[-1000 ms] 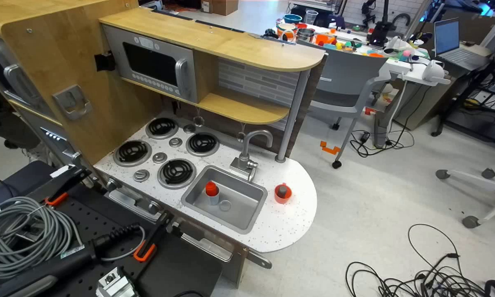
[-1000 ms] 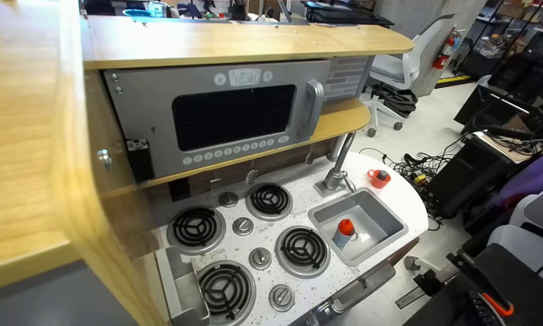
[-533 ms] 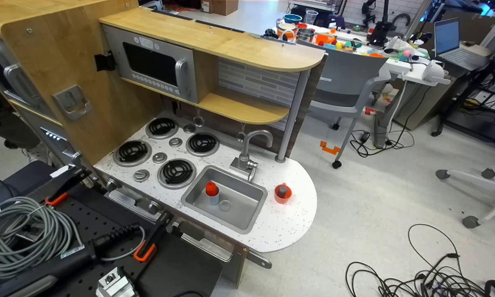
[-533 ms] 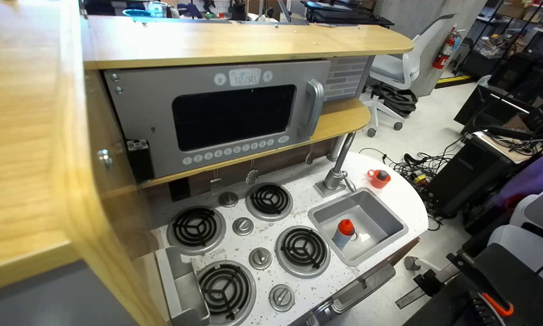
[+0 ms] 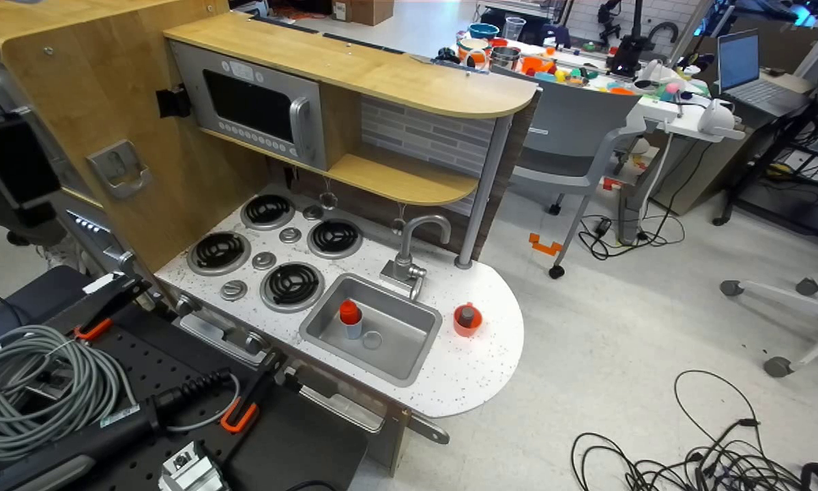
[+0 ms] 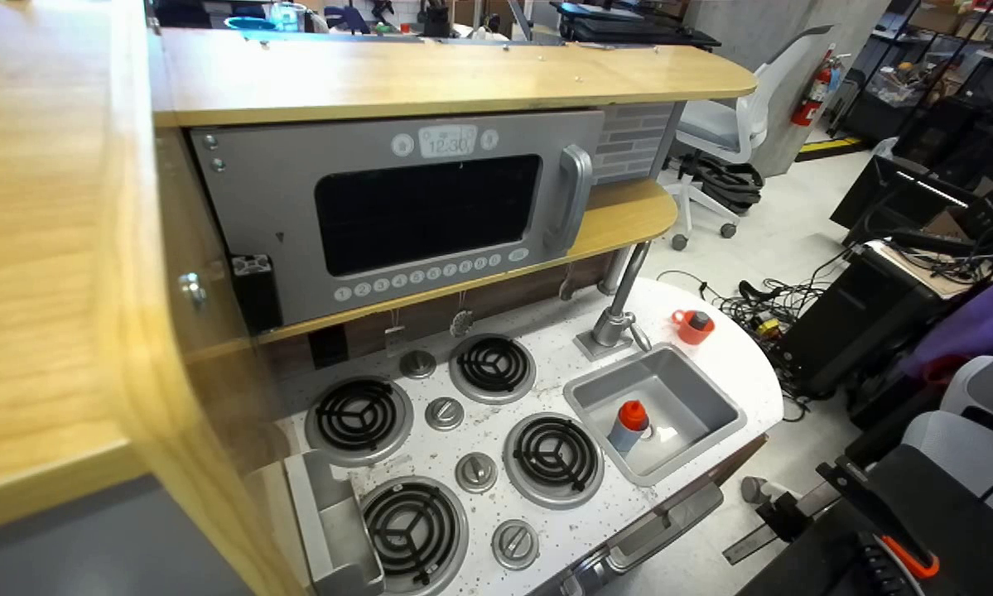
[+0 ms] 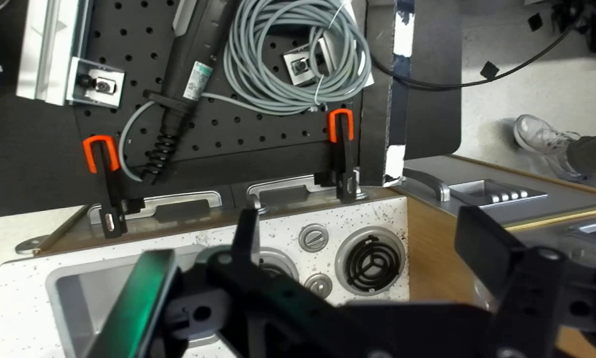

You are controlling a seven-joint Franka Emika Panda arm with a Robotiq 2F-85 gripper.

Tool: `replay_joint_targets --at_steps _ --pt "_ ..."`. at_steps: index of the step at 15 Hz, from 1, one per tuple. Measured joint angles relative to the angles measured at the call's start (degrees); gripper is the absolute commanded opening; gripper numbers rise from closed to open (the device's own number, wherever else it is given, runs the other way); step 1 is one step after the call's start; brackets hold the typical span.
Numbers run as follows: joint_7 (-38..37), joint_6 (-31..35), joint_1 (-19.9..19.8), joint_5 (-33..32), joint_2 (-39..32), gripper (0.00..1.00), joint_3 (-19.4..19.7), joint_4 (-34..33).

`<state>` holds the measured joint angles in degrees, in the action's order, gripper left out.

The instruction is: Remove the red sauce bottle from the blue cup and put it in the sink, place the sauce bottle back in the blue cup

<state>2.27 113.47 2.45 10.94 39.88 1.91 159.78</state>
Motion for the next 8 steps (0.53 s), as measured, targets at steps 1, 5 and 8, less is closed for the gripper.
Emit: replay_joint_targets --at_steps 1,5,8 --pt "1.17 1.99 -0.88 -0.88 -1.77 1.00 0.80 -0.01" --pt "6.21 15.05 -4.50 -3.73 -12.41 1.00 5.02 -0.27" --pt "7.73 27.70 -6.19 -5.26 -23.12 1.00 6.22 -0.63"
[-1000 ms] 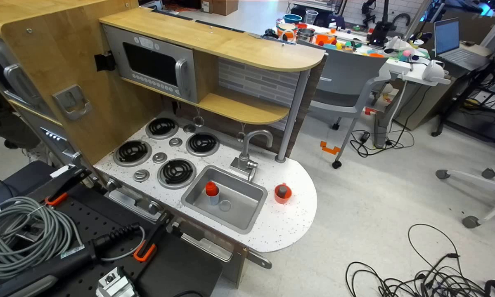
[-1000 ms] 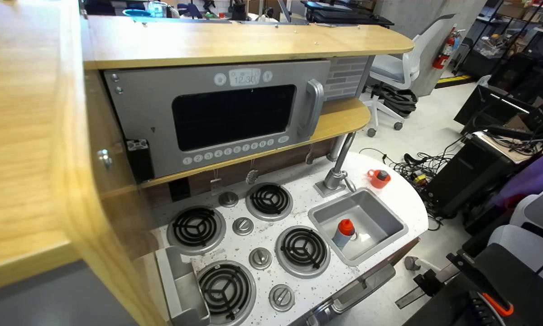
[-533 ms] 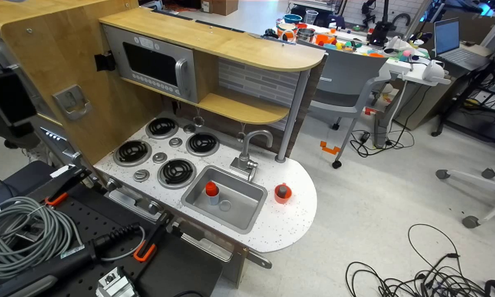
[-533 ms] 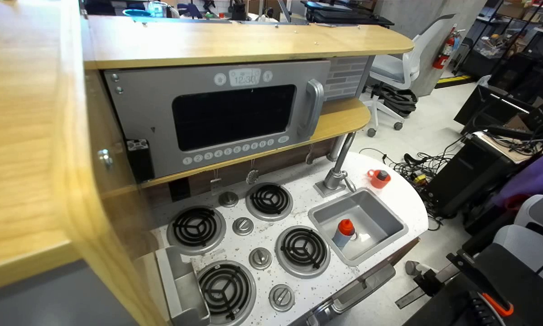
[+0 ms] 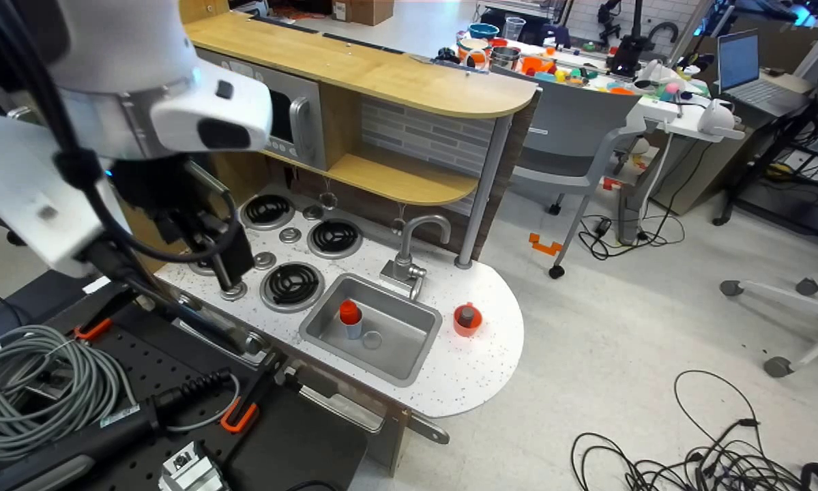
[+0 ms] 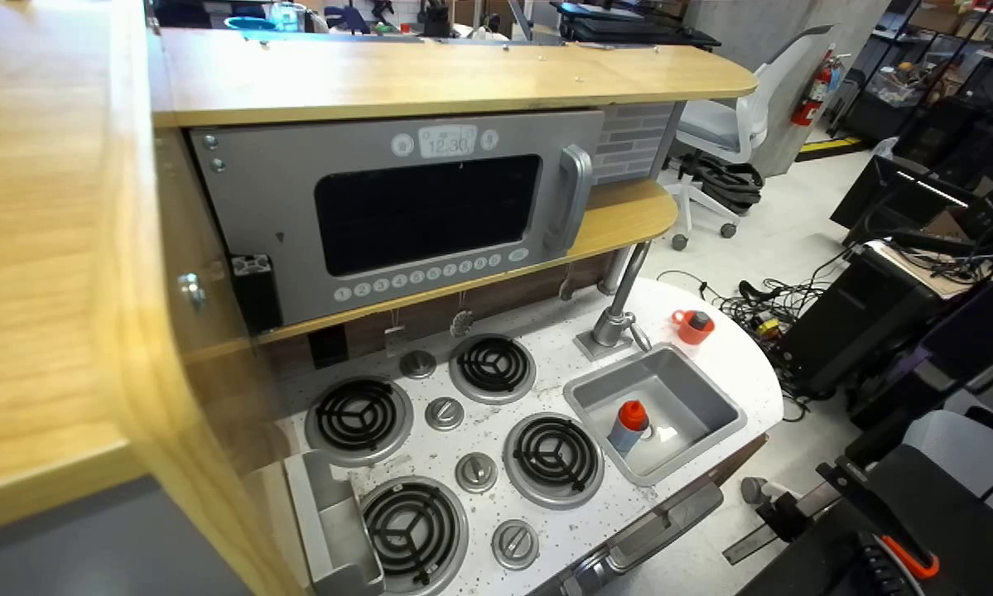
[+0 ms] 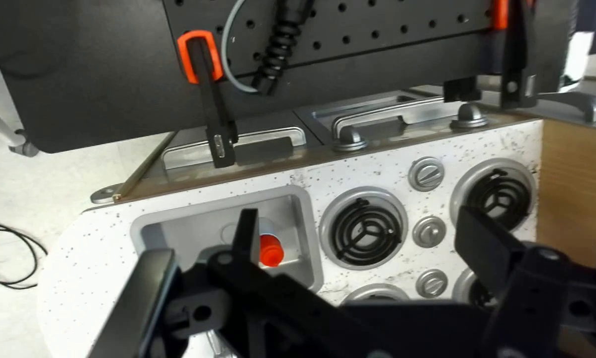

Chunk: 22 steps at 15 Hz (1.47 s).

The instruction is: Remove the red sauce bottle from the blue cup and put it in the sink, place the sauce bottle back in the blue cup

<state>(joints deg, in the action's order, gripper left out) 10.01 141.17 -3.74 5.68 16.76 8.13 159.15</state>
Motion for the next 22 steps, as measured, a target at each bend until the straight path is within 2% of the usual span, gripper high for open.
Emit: replay_joint_targets --at_steps 4,7,14,22 --pt "1.33 12.54 -0.19 -1.54 -14.57 1.00 0.12 -2.46" --pt "1.76 16.93 -0.18 -2.00 -25.26 1.00 -0.78 -6.92" --pt "2.10 17.69 -0.90 -4.16 -46.59 1.00 -2.00 -24.28" --pt "2.09 17.24 -0.48 -7.55 -60.48 1.00 -4.44 -38.95"
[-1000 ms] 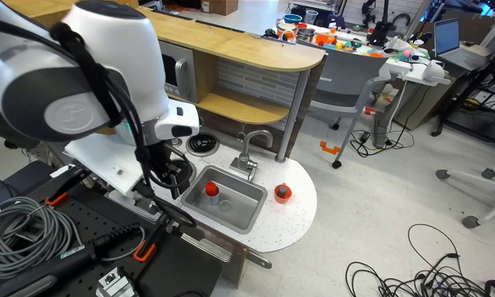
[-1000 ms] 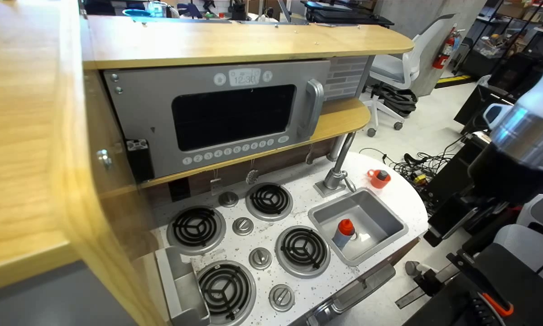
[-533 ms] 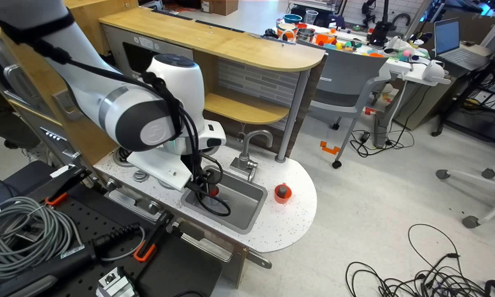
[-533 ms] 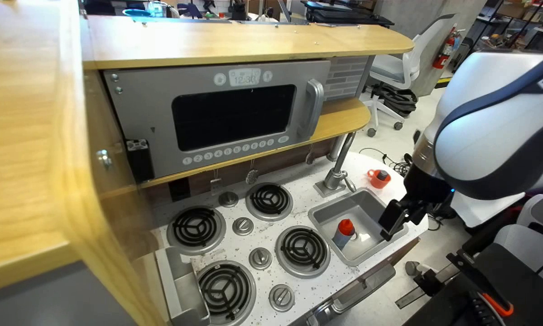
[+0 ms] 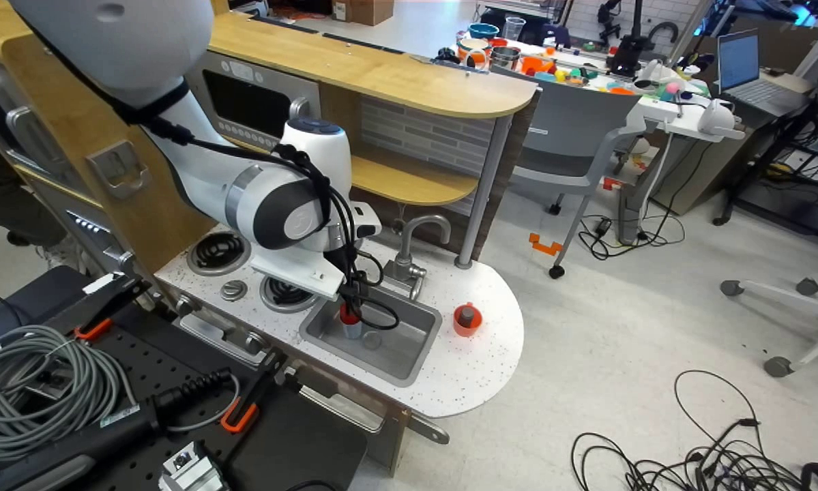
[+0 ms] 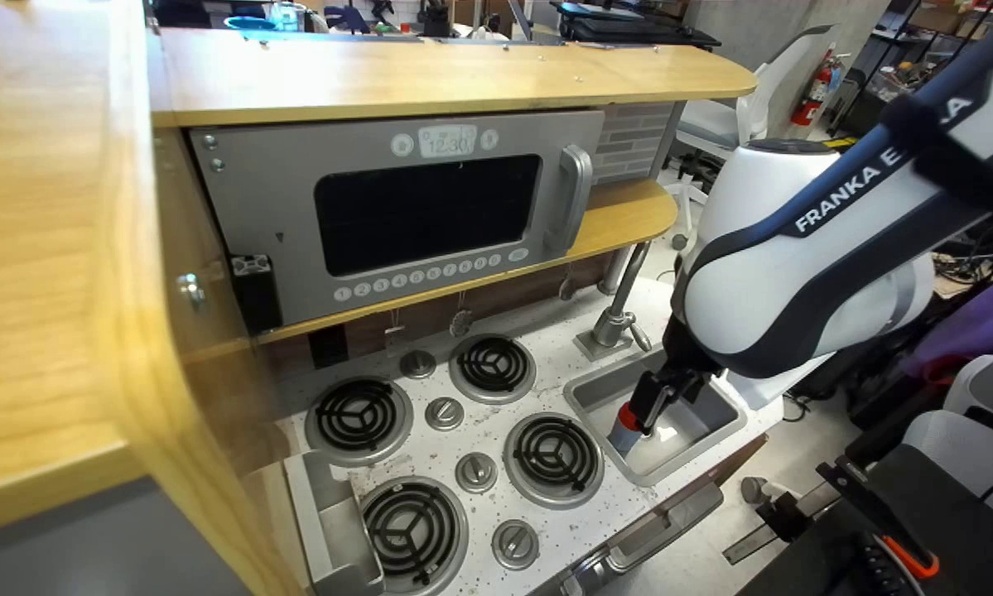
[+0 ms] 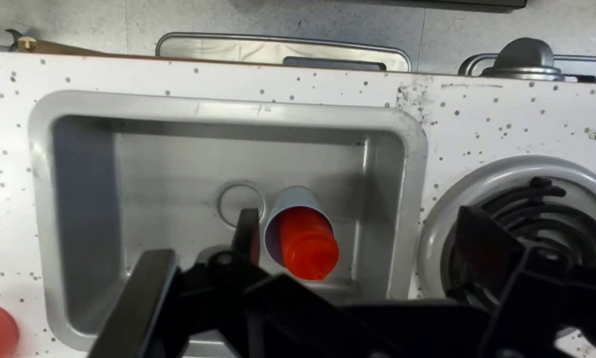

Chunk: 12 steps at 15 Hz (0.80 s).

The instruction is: Remove the red sauce bottle from the blue cup and put it in the sink, place the sauce bottle back in the blue cup

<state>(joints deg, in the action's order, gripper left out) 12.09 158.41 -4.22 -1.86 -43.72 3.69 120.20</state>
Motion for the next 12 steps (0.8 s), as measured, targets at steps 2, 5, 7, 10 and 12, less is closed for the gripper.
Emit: replay_joint_targets --at_steps 2,5,7,10,12 --pt "0.00 -1.28 0.18 -0.42 -2.88 1.00 -0.40 -3.41" --pt "0.00 -4.40 0.33 -1.41 -6.52 1.00 -0.64 -8.42" --pt "0.00 -6.18 0.47 -1.87 -8.63 1.00 -0.64 -11.41" --pt "0.00 -7.87 0.64 -2.71 -11.41 1.00 -0.64 -15.17" --pt "0.00 -8.64 0.67 -3.15 -13.09 1.00 -0.64 -17.38"
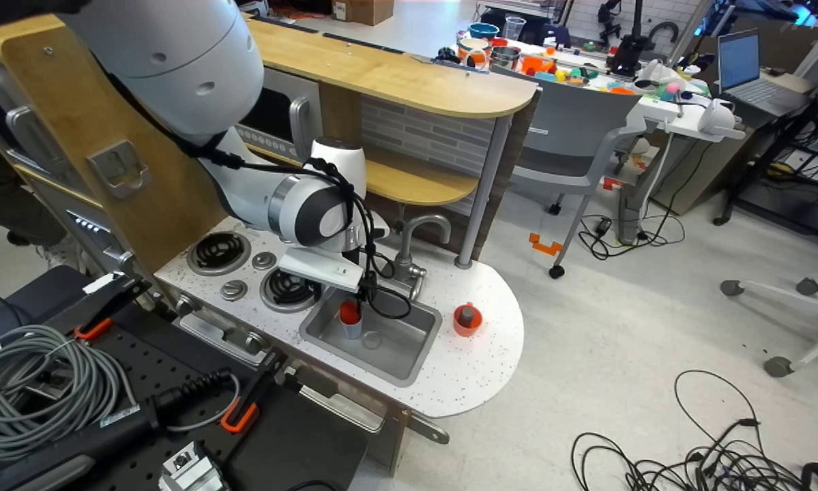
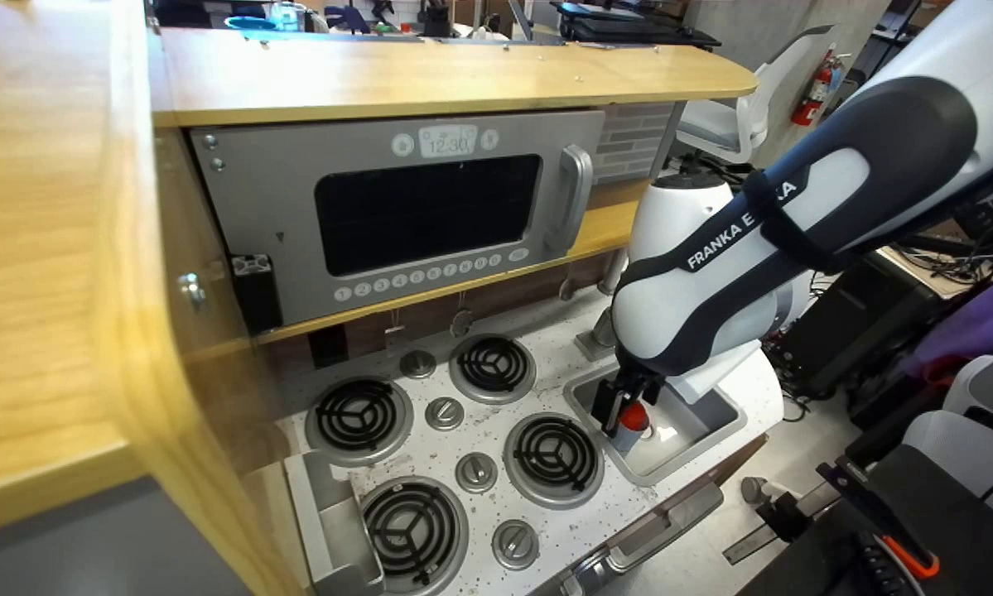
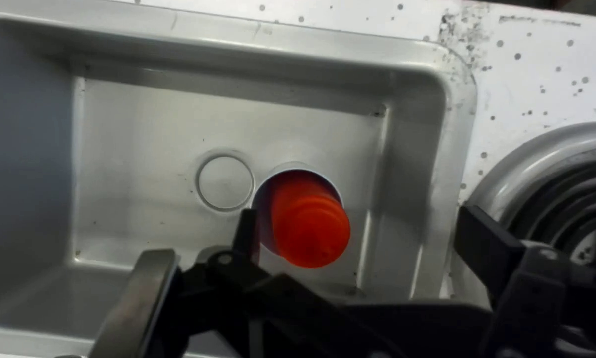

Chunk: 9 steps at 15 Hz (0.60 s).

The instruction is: Remove the red sauce bottle from the blue cup and put it in the sink, place the sauce bottle back in the blue cup

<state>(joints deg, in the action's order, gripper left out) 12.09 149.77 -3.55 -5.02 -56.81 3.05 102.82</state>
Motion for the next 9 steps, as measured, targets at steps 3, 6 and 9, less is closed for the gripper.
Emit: replay_joint_targets --at_steps 3,6,9 --pt "0.00 -0.35 0.00 -0.12 -1.84 1.00 0.01 -2.50" --pt "0.00 -0.46 0.00 -0.15 -2.36 1.00 0.03 -3.56" --pt "-0.13 -0.96 -0.10 -0.15 -2.36 1.00 0.03 -3.87"
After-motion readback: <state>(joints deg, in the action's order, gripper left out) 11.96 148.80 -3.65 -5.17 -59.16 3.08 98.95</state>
